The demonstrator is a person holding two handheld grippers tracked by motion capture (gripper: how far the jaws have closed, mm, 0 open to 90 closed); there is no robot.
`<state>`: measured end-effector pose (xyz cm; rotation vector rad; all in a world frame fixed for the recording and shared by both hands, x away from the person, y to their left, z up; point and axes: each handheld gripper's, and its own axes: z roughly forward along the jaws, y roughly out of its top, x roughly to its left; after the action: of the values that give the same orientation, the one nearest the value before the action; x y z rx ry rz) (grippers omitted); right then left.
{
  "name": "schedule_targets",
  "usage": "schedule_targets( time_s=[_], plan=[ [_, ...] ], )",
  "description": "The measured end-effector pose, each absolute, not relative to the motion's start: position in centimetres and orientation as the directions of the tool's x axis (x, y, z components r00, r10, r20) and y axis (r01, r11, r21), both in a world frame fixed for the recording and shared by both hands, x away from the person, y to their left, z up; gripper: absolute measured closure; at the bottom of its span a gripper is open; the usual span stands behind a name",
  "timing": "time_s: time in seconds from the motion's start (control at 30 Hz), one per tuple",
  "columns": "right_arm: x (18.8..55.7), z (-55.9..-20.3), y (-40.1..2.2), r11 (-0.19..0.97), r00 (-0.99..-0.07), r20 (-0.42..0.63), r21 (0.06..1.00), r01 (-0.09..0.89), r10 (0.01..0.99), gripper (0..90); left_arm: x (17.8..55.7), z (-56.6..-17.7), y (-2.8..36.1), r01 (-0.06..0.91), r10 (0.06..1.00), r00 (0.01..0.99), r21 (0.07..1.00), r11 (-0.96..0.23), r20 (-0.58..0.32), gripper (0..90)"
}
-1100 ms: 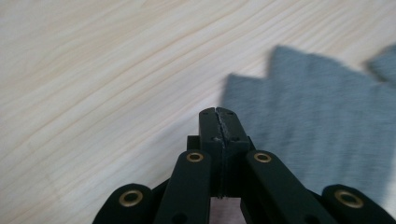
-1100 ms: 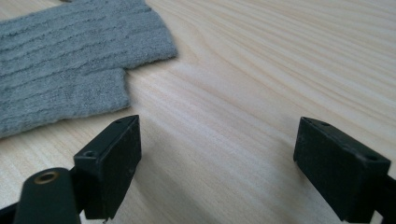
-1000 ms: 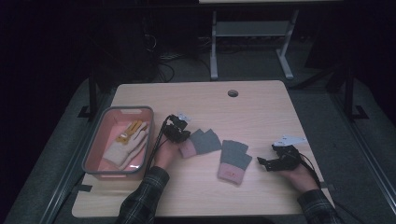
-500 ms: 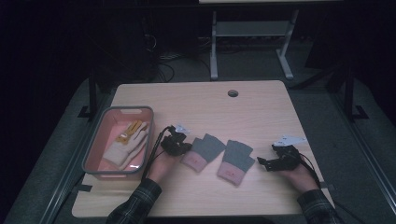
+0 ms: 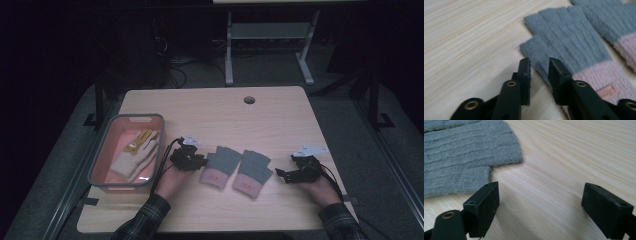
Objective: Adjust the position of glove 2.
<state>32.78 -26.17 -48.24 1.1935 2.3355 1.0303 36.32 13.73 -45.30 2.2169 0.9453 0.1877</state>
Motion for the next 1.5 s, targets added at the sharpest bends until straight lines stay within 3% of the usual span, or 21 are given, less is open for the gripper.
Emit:
schedule_targets(
  time_s=[0.1,0.3,0.43,0.6,0.7,0.8,0.9,0.93,0.97,1.03,1.07,1.1,1.23,1.5],
  plan=[
    [32.8,-48.2,-26.2,0.39,-0.599,0.038,0.725,0.567,0.8,14.6,36.4,-45.6,13.5,0.591,0.675,0.718,0.66,-0.464,-0.169,62.4],
    [32.8,-48.2,-26.2,0.39,-0.598,0.038,0.725,0.568,0.801,14.6,36.3,-46.1,12.8,0.59,0.666,0.728,0.643,-0.488,-0.163,62.4],
    [32.8,-48.2,-26.2,0.389,-0.598,0.039,0.725,0.569,0.801,14.6,36.1,-46.2,12.5,0.574,0.658,0.739,0.644,-0.506,-0.142,66.7],
    [32.7,-48.2,-26.1,0.392,-0.601,0.04,0.724,0.568,0.798,14.0,36.0,-46.1,12.3,0.572,0.647,0.748,0.637,-0.517,-0.146,82.5],
    [32.9,-47.9,-26.0,0.417,-0.611,0.032,0.702,0.577,0.791,14.0,36.0,-45.9,12.1,0.548,0.635,0.765,0.629,-0.551,-0.111,85.4],
    [32.6,-47.2,-26.0,0.409,-0.612,0.035,0.713,0.569,0.79,15.0,36.3,-45.7,12.4,0.558,0.631,0.763,0.633,-0.536,-0.138,86.6],
    [31.7,-46.5,-26.0,0.412,-0.639,0.046,0.729,0.547,0.768,23.4,36.5,-45.4,12.7,0.561,0.638,0.755,0.655,-0.507,-0.152,86.7],
    [31.1,-46.2,-25.8,0.414,-0.655,0.059,0.731,0.542,0.753,34.6,36.5,-45.2,12.8,0.562,0.639,0.752,0.662,-0.496,-0.16,86.7],
    [31.1,-46.2,-25.8,0.414,-0.655,0.059,0.731,0.542,0.753,34.6,36.5,-45.1,12.9,0.559,0.638,0.752,0.671,-0.487,-0.163,86.7],
    [30.5,-46.0,-25.6,0.419,-0.675,0.083,0.727,0.544,0.733,51.6,36.7,-44.7,13.1,0.553,0.636,0.754,0.681,-0.479,-0.165,86.7],
    [29.9,-45.8,-25.3,0.417,-0.692,0.112,0.726,0.547,0.713,67.0,36.7,-44.6,13.2,0.553,0.637,0.753,0.686,-0.473,-0.168,86.7],
    [29.9,-45.8,-25.3,0.417,-0.692,0.112,0.726,0.547,0.713,67.0,36.8,-44.4,13.3,0.552,0.637,0.751,0.691,-0.466,-0.171,86.7],
    [29.0,-45.7,-24.1,0.442,-0.736,0.152,0.714,0.543,0.66,89.2,36.8,-44.0,13.6,0.554,0.642,0.743,0.711,-0.432,-0.189,86.7],
    [29.3,-46.4,-22.3,0.497,-0.777,0.159,0.688,0.53,0.609,90.0,37.2,-44.0,13.8,0.569,0.651,0.728,0.719,-0.398,-0.216,86.7]
  ],
)
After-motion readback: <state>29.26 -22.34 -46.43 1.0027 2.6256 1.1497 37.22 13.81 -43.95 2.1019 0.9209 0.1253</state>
